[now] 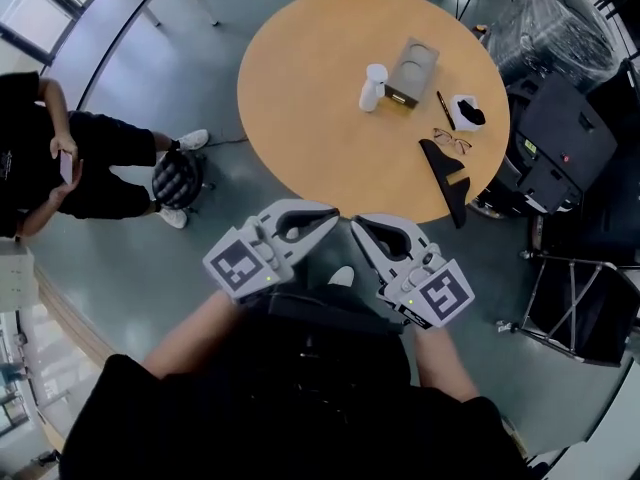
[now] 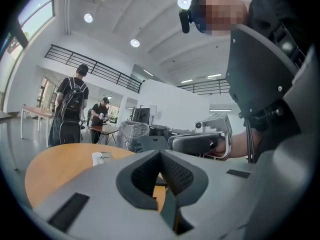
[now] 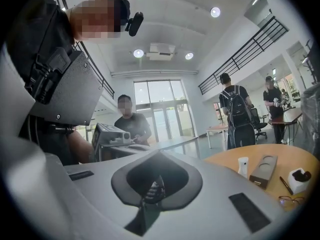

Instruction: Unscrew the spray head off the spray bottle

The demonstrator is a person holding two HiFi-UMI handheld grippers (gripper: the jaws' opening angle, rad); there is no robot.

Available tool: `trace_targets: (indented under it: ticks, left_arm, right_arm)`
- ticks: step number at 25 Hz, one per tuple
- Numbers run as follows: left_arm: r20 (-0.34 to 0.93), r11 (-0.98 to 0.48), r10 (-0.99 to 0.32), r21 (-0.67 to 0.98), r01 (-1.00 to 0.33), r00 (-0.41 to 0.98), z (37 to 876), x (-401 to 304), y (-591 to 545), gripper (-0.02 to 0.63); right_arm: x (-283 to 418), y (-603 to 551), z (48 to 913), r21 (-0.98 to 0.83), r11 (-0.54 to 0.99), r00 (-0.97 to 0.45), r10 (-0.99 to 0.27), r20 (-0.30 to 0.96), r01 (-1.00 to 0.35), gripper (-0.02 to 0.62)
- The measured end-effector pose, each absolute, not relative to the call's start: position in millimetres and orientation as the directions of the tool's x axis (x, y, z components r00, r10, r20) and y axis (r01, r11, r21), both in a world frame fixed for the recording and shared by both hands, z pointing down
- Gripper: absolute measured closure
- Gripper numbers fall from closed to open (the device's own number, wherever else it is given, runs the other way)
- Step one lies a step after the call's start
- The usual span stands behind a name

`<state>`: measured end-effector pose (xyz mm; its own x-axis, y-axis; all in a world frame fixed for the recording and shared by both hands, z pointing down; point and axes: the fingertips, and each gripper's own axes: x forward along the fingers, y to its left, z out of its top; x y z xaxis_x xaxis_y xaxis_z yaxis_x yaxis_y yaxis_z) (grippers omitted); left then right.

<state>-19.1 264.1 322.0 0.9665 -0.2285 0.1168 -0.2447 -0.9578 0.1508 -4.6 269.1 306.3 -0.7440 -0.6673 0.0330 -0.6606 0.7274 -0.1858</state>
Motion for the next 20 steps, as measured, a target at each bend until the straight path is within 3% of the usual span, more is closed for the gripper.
trace_targets:
  ticks: [20]
  left_arm:
    - [0.078,-0.991,0.001,0.131,-0.009,0.997,311,-100,79,0.584]
  right_arm:
    - [-88,79,301,-0.184,0.547,-0.566,-0.821,0.073,-0.817,0.603]
